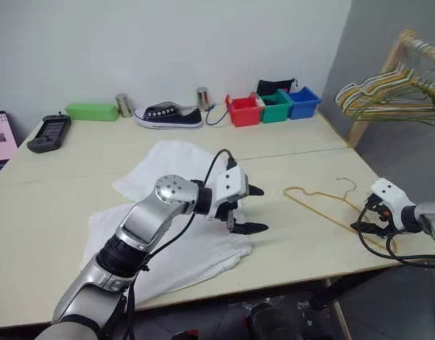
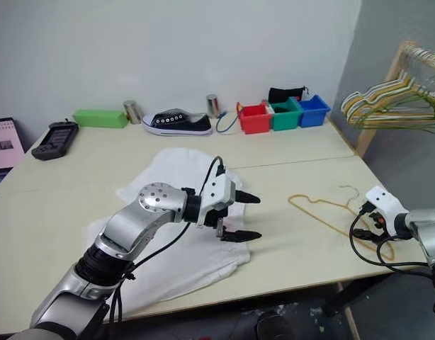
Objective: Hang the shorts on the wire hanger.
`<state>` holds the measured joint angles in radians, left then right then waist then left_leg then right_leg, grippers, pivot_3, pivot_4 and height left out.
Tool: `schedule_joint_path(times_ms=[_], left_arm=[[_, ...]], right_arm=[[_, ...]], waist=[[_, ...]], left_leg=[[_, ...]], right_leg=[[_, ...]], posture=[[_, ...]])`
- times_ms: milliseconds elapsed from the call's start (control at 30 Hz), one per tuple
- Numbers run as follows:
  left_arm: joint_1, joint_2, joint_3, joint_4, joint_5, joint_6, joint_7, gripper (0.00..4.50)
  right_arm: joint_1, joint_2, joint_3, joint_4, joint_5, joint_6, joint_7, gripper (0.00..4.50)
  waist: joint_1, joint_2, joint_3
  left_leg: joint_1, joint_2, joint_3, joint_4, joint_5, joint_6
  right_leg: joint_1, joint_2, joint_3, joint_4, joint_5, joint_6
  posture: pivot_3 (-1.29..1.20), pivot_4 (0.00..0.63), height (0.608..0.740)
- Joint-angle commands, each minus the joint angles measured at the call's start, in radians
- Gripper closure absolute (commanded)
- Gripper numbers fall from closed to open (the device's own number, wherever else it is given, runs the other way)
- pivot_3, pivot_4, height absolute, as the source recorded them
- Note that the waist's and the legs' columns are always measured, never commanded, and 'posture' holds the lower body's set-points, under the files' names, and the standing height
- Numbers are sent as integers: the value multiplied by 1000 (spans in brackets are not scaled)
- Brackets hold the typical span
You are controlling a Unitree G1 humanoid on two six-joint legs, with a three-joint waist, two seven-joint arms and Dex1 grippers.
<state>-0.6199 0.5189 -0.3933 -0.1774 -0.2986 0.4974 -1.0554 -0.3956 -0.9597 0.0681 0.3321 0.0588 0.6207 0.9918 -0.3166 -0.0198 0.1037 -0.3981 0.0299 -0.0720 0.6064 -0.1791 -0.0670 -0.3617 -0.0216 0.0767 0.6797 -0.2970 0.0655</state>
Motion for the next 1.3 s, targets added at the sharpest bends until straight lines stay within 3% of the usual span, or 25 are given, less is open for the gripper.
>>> schedule_joint_path(times_ms=[33, 100, 400, 733, 800, 833, 867, 1067, 1300], left_arm=[[-18, -13, -8, 8, 18, -21, -15, 14], [-23, -22, -14, 36, 43, -32, -5, 14], [-33, -37, -8, 66, 85, -43, -7, 14], [-2, 11, 2, 17, 71, -11, -39, 0], [0, 15, 5, 17, 70, -11, -41, 0], [1, 16, 4, 16, 71, -10, -41, 0], [2, 16, 2, 15, 72, -9, -42, 0], [-2, 14, -5, 15, 76, -6, -50, 0], [-20, 17, 12, 67, 112, -48, -30, 0]], right_arm=[[-58, 15, 45, 112, -35, -45, 28, 0], [-96, 32, 69, 183, -51, -76, 34, 0], [-226, 77, 128, 471, -120, -201, 23, 0], [-177, 23, 130, 491, -95, -136, 203, 2182], [-153, 5, 134, 478, -101, -143, 219, 2679], [-142, -1, 134, 473, -103, -147, 223, 2700], [-129, -7, 133, 468, -103, -149, 228, 3089], [-68, -31, 132, 419, -108, -155, 252, 4458], [-57, -5, 90, 353, -92, -158, 190, 4483]], waist=[[-13, 0, 0], [-28, -1, 0], [-66, -3, -1], [-33, -7, -4], [-15, -7, -4], [-11, -7, -4], [-5, -8, -4], [15, -11, -6], [15, -13, -7]], left_leg=[[1, 0, 0, 0, 0, 0], [6, 0, -1, 1, 0, 0], [12, -1, -7, 1, 0, 0], [14, -3, -8, -1, -1, -1], [13, -3, -8, -2, -1, -1], [13, -3, -8, -2, -1, -1], [13, -3, -8, -2, -2, -2], [13, -2, -9, -2, -4, -4], [13, -2, -9, -2, -5, -4]], right_leg=[[1, 0, 0, 0, 0, 0], [8, 0, 0, -2, -3, -5], [24, -1, -4, -16, -1, -2], [29, -1, -4, -20, -1, -1], [28, 0, -4, -20, -3, -2], [28, 0, -4, -20, -3, -3], [28, 0, -5, -20, -4, -3], [28, 0, -5, -20, -7, -3], [28, 0, -5, -20, -9, -4]], posture=[[-305, 40, 740], [-301, 37, 740], [-271, 42, 740], [-263, 51, 740], [-263, 51, 740], [-267, 52, 740], [-269, 53, 740], [-273, 59, 740], [-274, 55, 740]])
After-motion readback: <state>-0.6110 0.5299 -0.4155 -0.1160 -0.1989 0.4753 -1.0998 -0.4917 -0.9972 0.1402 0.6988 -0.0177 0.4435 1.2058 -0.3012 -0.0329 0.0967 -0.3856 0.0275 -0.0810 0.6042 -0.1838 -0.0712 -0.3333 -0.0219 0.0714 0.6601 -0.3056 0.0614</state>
